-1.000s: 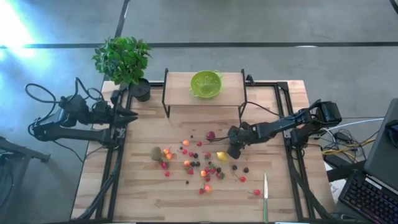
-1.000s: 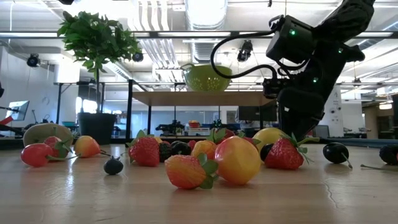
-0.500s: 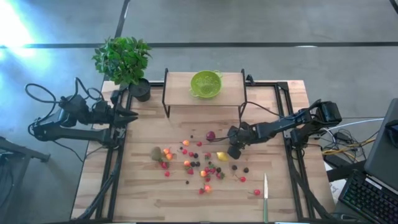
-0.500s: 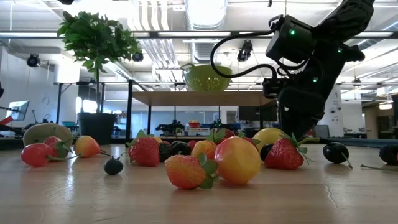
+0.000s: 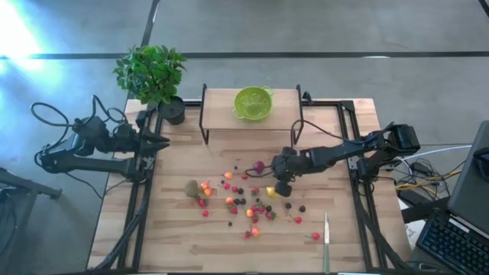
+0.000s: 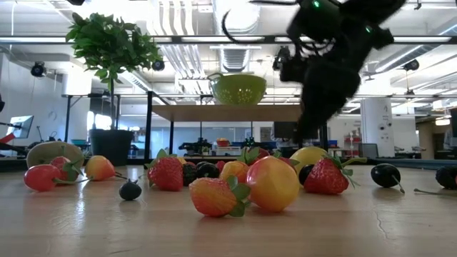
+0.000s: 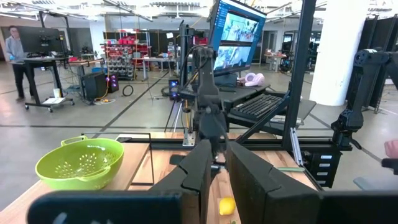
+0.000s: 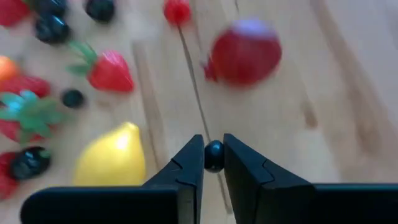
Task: Pick & Place Fruit
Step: Put the blueberry into the green strainer bowl on the shelf
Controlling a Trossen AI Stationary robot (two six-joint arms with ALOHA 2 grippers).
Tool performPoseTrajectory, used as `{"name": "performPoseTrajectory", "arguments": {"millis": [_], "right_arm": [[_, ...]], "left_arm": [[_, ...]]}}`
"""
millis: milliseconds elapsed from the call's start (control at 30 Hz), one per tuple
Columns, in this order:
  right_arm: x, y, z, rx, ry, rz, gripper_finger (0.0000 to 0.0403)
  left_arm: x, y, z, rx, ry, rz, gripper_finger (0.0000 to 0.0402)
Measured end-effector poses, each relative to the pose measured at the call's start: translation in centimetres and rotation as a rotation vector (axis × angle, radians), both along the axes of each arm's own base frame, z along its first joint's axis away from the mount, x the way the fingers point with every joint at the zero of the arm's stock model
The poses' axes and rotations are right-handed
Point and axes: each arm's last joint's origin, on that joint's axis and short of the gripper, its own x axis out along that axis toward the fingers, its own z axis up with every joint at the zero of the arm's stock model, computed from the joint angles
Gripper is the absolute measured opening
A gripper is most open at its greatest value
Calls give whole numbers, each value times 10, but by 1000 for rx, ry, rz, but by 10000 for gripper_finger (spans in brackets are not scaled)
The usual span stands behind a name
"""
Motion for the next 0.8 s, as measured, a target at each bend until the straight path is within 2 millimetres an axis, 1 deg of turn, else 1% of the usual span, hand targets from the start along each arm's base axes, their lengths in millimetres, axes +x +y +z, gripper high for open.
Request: {"name": "performPoseTrajectory", "arguments": {"millis": [133, 267, 333, 433, 533, 633, 700, 800], "right_arm": [[15, -1, 33, -34, -27, 64, 41], [29, -5, 72, -101, -69, 142, 36], [35, -9, 93, -141, -102, 162, 38], [41, -21, 125, -244, -154, 151, 44], [44, -37, 153, -344, -208, 117, 45], [44, -58, 175, -392, -256, 72, 39], [42, -76, 185, -412, -280, 24, 37], [38, -104, 191, -419, -305, -64, 38]], "left_arm": [[0, 0, 0, 0, 0, 0, 62], [0, 0, 0, 0, 0, 0, 62], [0, 0, 0, 0, 0, 0, 62], [0, 0, 0, 0, 0, -1, 62], [0, 0, 0, 0, 0, 0, 62], [0, 0, 0, 0, 0, -1, 62], [0, 0, 0, 0, 0, -1, 62], [0, 0, 0, 0, 0, -1, 62]]}}
